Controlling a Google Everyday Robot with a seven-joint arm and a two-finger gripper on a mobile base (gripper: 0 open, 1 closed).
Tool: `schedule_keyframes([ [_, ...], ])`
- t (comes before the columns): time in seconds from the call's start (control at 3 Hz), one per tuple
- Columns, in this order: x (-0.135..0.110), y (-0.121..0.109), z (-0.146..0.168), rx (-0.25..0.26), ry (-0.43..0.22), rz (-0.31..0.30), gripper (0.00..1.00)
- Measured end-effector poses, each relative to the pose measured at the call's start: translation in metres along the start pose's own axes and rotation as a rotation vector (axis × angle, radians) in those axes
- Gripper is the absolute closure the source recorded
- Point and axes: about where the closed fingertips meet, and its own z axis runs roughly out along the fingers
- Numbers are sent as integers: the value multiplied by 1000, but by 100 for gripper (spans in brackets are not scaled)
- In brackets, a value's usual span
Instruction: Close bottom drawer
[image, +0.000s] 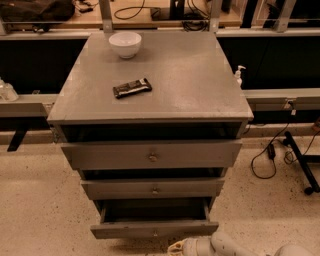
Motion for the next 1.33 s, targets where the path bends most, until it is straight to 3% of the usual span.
schedule_keyframes([
  [0.67, -8, 7, 9, -35, -36, -2, 100],
  [1.0, -13, -1, 32, -47, -95, -16, 100],
  [1.33, -11, -22, 45, -47, -112, -32, 100],
])
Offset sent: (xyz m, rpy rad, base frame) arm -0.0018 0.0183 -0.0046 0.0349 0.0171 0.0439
